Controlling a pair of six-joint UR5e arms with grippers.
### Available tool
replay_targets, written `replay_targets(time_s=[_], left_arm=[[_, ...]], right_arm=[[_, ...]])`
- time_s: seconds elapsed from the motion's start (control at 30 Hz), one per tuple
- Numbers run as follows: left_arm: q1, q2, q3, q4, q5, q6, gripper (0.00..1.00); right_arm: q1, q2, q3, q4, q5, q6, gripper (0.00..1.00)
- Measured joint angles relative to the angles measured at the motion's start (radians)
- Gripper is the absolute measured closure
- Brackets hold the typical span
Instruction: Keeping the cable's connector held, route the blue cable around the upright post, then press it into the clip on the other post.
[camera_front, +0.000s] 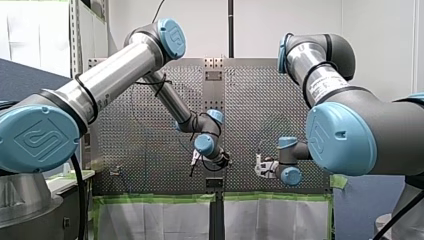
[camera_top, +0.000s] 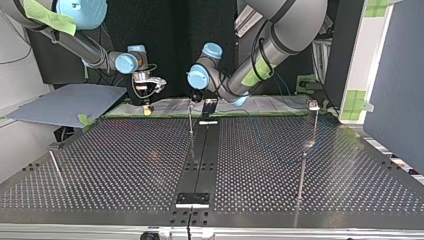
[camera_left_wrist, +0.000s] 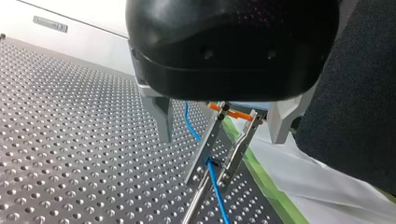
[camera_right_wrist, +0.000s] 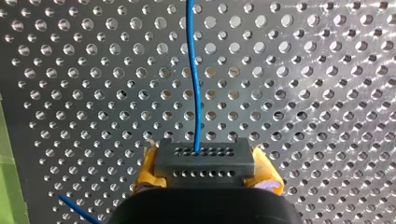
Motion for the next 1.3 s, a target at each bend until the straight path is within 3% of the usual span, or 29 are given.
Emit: replay_targets(time_s=[0.43, 0.93, 1.3], left_arm=[[-0.012, 0.028, -0.03, 0.022, -0.018, -0.012, 0.0], [-0.031, 0.146, -0.148, 0.139, -0.087, -0.124, 0.0], [-0.042, 0.236, -0.237, 0.197, -0.171, -0.213, 0.0]], right_arm=[[0.0, 0.0, 0.0, 0.0, 0.0, 0.001, 1.0], [0.0, 0.0, 0.0, 0.004, 0.001, 0.002, 1.0], [0.0, 0.0, 0.001, 0.005, 0.001, 0.013, 1.0]])
